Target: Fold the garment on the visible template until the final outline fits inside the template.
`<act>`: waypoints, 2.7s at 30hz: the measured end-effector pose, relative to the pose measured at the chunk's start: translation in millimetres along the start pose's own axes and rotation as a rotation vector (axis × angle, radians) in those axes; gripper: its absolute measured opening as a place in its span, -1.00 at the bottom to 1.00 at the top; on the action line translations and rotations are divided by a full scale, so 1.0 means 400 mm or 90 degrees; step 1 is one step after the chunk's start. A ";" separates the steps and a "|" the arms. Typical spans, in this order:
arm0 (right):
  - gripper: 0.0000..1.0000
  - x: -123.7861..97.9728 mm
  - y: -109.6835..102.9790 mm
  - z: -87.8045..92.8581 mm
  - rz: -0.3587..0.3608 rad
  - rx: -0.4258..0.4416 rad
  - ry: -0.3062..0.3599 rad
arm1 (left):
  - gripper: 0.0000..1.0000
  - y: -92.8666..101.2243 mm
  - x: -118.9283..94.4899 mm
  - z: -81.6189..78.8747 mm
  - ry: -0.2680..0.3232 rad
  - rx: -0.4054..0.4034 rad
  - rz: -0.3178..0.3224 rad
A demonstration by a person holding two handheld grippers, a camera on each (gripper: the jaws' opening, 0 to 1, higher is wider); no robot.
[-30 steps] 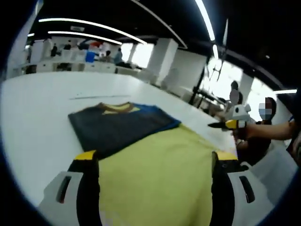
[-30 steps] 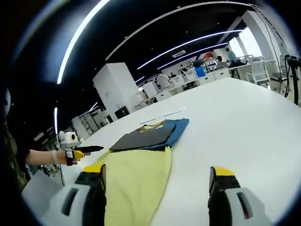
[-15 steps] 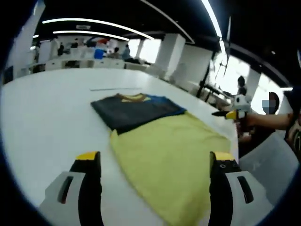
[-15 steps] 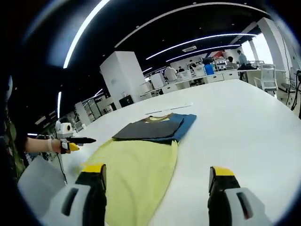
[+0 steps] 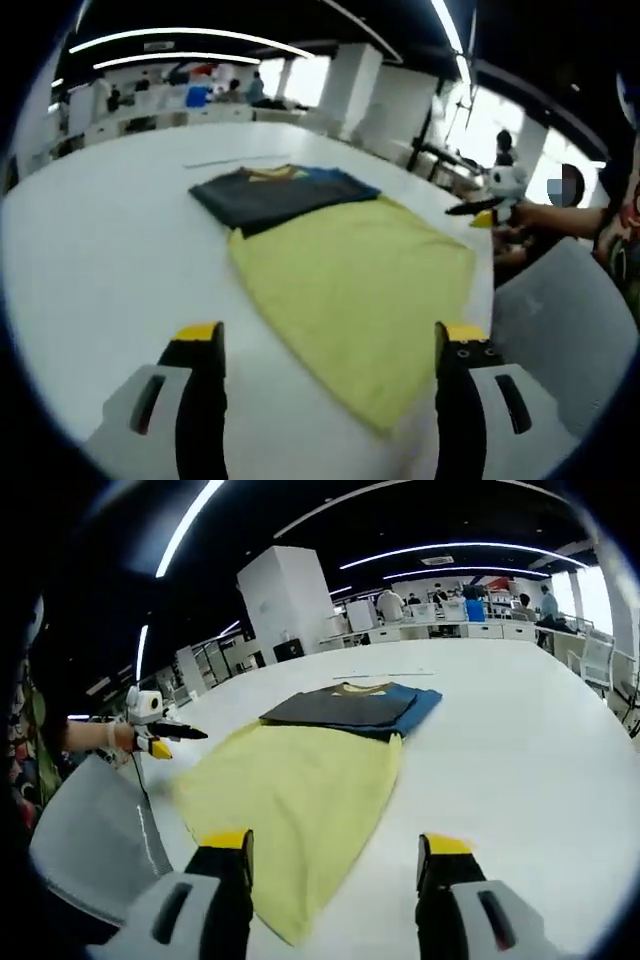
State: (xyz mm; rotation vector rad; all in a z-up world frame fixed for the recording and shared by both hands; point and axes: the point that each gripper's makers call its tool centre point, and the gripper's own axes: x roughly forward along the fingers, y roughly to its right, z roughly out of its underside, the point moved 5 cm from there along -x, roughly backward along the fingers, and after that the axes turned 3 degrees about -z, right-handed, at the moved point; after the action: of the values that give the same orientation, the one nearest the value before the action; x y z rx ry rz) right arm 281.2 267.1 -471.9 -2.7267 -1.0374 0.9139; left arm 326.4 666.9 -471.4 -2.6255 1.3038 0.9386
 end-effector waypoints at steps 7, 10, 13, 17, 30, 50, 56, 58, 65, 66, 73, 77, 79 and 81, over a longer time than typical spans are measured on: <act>-0.17 -0.022 -0.033 0.053 -0.020 -0.021 -0.071 | 0.36 0.027 -0.030 0.055 -0.045 -0.005 0.006; -0.28 -0.030 -0.042 0.076 -0.021 -0.023 -0.089 | 0.23 0.035 -0.037 0.081 -0.085 0.006 -0.002; -0.45 -0.038 -0.048 0.090 -0.020 -0.018 -0.096 | 0.09 0.046 -0.037 0.082 -0.082 -0.013 0.005; -0.49 -0.043 -0.055 0.098 -0.018 -0.014 -0.101 | 0.02 0.051 -0.036 0.086 -0.101 -0.008 0.004; -0.71 -0.049 -0.057 0.123 -0.016 0.005 -0.115 | -0.44 0.049 -0.051 0.101 -0.128 -0.085 0.000; -0.97 -0.029 -0.058 0.131 -0.023 0.026 -0.120 | -0.98 0.047 -0.055 0.117 -0.171 -0.152 0.032; -1.00 -0.022 -0.067 0.132 -0.023 0.025 -0.121 | -0.99 0.048 -0.046 0.122 -0.177 -0.168 0.040; -1.00 -0.024 -0.069 0.131 -0.021 0.018 -0.122 | -0.99 0.047 -0.045 0.122 -0.179 -0.172 0.038; -1.00 -0.047 -0.067 0.121 -0.017 0.017 -0.115 | -1.00 0.043 -0.053 0.116 -0.165 -0.223 0.045; -1.00 -0.052 -0.066 0.117 -0.017 0.021 -0.111 | -1.00 0.044 -0.057 0.113 -0.159 -0.226 0.045; -1.00 -0.063 -0.075 0.107 -0.037 0.059 -0.113 | -1.00 0.060 -0.072 0.097 -0.152 -0.240 0.061; -1.00 -0.078 -0.084 0.116 -0.044 0.057 -0.128 | -1.00 0.089 -0.082 0.100 -0.178 -0.229 0.089; -1.00 -0.089 -0.092 0.121 -0.050 0.063 -0.130 | -1.00 0.103 -0.087 0.109 -0.202 -0.215 0.104; -1.00 -0.099 -0.097 0.129 -0.051 0.064 -0.133 | -1.00 0.116 -0.091 0.119 -0.220 -0.211 0.121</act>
State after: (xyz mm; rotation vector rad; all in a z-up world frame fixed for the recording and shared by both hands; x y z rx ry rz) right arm 206.3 265.5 -483.4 -2.5307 -1.0924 1.2229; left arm 251.9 677.5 -480.6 -2.4188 1.4242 1.6813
